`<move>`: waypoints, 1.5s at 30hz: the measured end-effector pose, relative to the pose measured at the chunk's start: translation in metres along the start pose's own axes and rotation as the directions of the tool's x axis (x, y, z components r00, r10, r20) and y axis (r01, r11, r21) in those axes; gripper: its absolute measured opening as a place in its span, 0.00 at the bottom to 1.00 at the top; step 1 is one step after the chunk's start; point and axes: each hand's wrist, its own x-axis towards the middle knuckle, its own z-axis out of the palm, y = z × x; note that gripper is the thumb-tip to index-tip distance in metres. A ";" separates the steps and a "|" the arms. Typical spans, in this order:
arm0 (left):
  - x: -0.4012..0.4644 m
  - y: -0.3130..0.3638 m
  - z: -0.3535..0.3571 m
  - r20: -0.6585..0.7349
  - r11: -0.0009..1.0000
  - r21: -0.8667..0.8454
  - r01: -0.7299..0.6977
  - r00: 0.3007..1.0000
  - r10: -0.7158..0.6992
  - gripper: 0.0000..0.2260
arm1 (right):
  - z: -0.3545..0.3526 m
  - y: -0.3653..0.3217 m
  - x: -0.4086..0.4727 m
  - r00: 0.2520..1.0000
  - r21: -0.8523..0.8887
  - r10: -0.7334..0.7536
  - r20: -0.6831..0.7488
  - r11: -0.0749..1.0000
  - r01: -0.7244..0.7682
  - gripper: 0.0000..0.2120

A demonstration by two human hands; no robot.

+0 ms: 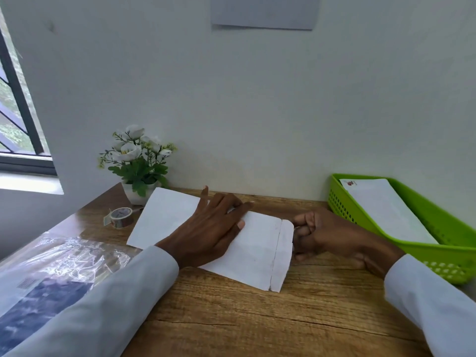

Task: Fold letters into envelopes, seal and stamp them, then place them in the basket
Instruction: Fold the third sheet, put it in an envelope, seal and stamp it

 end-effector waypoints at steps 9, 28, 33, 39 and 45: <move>0.010 0.014 -0.009 -0.208 0.988 -0.141 0.062 0.974 -0.091 0.09 | 0.018 0.003 0.006 0.988 -0.108 -0.112 -0.110 0.989 0.100 0.37; 0.013 0.030 -0.023 -0.377 0.987 -0.138 0.080 0.917 -0.127 0.08 | 0.053 -0.003 -0.005 0.925 -0.498 -0.321 -0.205 0.847 0.184 0.15; 0.014 0.025 -0.038 -0.517 0.975 -0.123 0.184 0.827 -0.221 0.07 | 0.046 -0.011 -0.004 0.935 0.161 -0.233 -0.267 0.946 0.282 0.14; 0.016 0.020 -0.049 -0.703 0.957 -0.149 0.251 0.654 -0.281 0.06 | 0.040 -0.012 -0.006 0.870 0.184 -0.409 -0.275 0.866 0.465 0.21; 0.019 0.027 -0.063 -0.840 0.975 -0.219 0.021 0.505 -0.199 0.05 | 0.043 -0.035 -0.010 0.507 -0.143 -0.624 -0.595 0.703 0.697 0.06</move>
